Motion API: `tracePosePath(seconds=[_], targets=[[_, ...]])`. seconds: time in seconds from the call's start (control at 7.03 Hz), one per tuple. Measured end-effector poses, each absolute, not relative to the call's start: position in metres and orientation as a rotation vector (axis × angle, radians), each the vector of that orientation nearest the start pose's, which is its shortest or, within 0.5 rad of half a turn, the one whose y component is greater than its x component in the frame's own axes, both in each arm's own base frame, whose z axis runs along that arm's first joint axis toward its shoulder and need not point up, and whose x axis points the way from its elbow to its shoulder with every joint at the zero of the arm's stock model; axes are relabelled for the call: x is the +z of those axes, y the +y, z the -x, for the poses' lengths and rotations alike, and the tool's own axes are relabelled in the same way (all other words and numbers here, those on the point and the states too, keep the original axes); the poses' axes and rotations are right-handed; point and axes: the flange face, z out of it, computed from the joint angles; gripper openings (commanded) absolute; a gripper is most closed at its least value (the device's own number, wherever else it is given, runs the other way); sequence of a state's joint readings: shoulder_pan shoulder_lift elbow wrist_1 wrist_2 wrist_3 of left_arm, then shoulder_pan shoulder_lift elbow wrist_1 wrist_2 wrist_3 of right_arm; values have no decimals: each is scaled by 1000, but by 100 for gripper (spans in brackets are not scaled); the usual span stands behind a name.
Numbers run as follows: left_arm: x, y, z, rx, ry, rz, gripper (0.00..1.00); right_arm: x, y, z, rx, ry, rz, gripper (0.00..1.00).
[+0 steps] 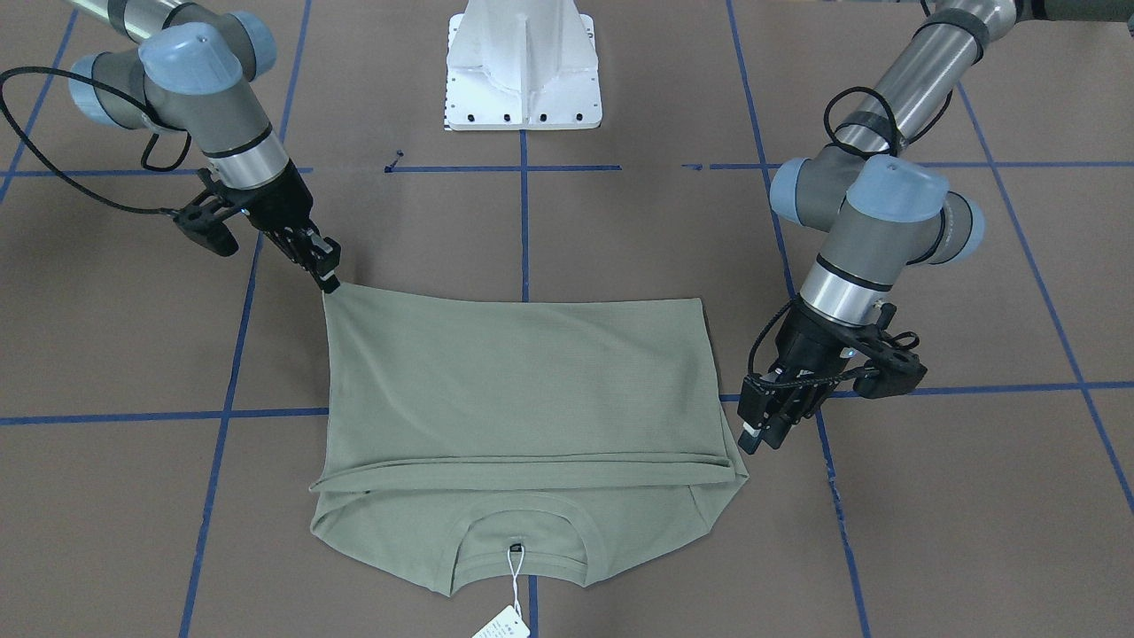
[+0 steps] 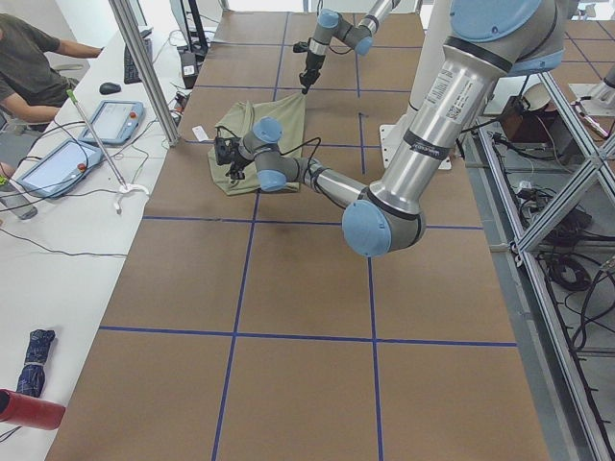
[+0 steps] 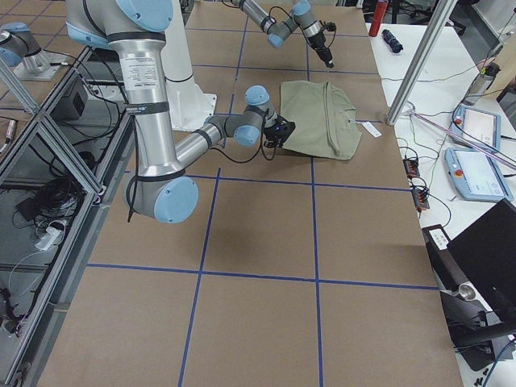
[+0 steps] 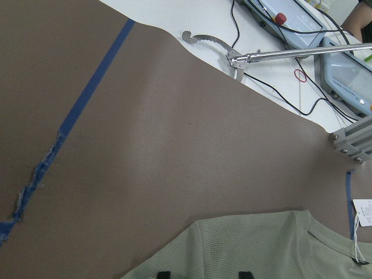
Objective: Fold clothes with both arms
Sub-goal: 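Grasp the folded shirt's corner with the right gripper and drag it toward the robot, then grasp the shirt edge with the left gripper and rotate the shirt upright with both grippers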
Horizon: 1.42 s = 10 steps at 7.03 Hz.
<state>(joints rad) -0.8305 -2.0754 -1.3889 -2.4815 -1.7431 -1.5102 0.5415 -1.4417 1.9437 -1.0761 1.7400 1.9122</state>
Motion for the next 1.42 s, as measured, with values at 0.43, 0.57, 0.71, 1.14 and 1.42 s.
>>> tracePosePath(seconds=[0.43,0.57,0.71,1.14,1.42], targets=[[328,-538,-382,-482,1314,-255,50,370,-238,384,558,-978,273,0],[310,-511,-393,-461,1359,-200,50,368,-200,388,497,-955,343,0],[296,-482,-406,-448,1397,-146,51,363,-175,390,451,-946,389,40],[290,-413,-437,-438,1432,10,54,354,-148,392,396,-947,426,100],[312,-386,-466,-502,1338,96,54,345,-196,369,504,-997,368,100]])
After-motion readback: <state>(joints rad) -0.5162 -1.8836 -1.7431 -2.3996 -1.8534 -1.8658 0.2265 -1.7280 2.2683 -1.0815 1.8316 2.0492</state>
